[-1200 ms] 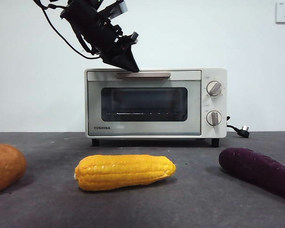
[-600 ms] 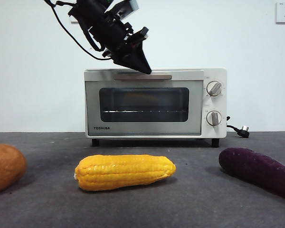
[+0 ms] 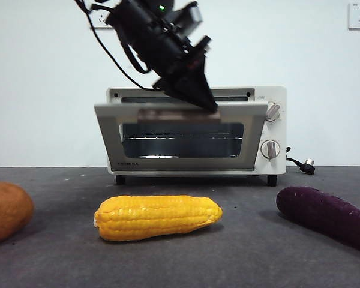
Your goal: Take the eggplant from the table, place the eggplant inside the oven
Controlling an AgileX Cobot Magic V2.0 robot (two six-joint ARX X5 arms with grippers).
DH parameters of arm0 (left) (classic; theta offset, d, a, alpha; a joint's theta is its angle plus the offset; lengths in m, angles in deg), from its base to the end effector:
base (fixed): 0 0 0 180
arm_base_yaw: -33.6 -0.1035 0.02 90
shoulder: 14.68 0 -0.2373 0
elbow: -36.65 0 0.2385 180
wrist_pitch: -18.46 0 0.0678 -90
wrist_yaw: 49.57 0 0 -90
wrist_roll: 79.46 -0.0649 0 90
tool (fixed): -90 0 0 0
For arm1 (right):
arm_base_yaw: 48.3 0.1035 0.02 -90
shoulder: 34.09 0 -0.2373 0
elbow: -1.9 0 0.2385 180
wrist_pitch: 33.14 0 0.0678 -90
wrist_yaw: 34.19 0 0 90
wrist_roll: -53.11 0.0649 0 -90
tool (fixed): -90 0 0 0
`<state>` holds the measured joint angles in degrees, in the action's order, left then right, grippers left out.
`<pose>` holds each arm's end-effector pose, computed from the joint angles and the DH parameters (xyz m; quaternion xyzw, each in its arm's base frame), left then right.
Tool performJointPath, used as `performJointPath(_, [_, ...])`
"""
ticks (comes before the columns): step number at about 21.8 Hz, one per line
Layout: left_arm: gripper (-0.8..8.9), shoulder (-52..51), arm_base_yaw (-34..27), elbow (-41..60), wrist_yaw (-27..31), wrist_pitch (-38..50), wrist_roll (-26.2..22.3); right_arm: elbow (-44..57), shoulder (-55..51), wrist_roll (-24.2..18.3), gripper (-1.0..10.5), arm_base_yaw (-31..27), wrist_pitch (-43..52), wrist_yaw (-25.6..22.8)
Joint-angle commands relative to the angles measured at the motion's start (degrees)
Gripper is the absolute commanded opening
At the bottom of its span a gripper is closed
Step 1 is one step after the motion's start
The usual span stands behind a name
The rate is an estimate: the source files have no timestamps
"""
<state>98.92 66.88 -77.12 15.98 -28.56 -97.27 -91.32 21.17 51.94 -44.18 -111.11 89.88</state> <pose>0.3533 -0.2640 0.2291 0.1546 0.3230 -0.4990 0.7892 0.1629 0.0482 0.3671 0.0793 0.3273 0.3108 0.8888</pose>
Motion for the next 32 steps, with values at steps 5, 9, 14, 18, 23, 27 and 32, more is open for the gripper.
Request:
performJointPath(5, [-0.06,0.83,5.09,0.74,0.00,0.37,0.83,-0.20,0.09,-0.61,5.4,0.11,0.22,0.00])
performJointPath(9, [-0.06,0.35,5.81,0.74,0.07,0.79,1.77,-0.20,0.09,-0.61,5.4,0.11,-0.09,0.00])
performJointPath(14, [-0.06,-4.66,3.72,0.74,3.48,0.52,3.82,-0.20,0.13,-0.63,5.4,0.11,-1.70,-2.08])
performJointPath(18, [-0.06,-13.99,-0.59,0.74,6.49,0.33,7.56,-0.20,0.37,-0.61,5.4,0.13,-4.09,-5.35])
performJointPath(23, [-0.06,-27.91,-9.31,0.74,6.54,-6.14,9.03,-0.15,1.95,-0.63,5.4,4.13,-6.71,-9.70])
performJointPath(27, [-0.06,-34.27,-15.08,0.77,6.51,-13.81,7.63,-0.15,3.61,-0.61,5.4,7.02,-8.33,-12.57])
performJointPath(32, [-0.06,-41.77,-22.49,0.87,5.84,-19.39,6.38,0.39,6.49,-0.61,5.3,10.40,-9.70,-16.35])
